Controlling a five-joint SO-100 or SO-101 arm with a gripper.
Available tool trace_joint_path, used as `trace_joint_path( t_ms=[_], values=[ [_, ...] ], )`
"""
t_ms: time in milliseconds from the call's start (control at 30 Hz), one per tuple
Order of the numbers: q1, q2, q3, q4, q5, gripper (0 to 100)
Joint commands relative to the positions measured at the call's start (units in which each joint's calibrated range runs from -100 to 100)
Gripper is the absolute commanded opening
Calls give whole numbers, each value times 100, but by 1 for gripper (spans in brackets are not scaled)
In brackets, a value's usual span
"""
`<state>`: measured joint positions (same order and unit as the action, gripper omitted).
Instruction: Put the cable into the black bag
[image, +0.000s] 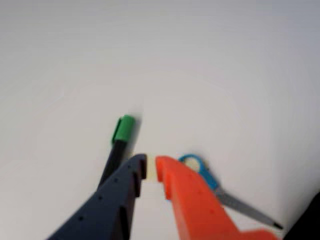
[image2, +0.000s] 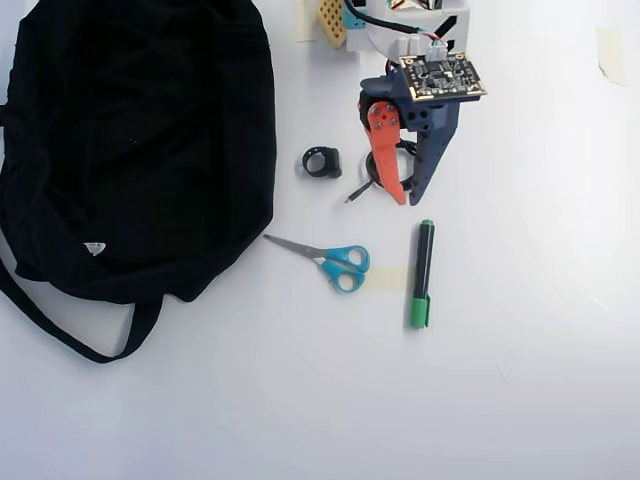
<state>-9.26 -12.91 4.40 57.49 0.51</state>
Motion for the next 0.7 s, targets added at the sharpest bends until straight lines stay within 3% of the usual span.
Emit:
trace_joint_path(
  t_ms=[0,133,433,667],
  values=[
    [21,-261,-216,728,-20,2],
    [-2,-261,-225,1848,12,2],
    [-61,-261,-234,3277,17,2],
    [-69,-253,-171,3570,22,2]
  ],
)
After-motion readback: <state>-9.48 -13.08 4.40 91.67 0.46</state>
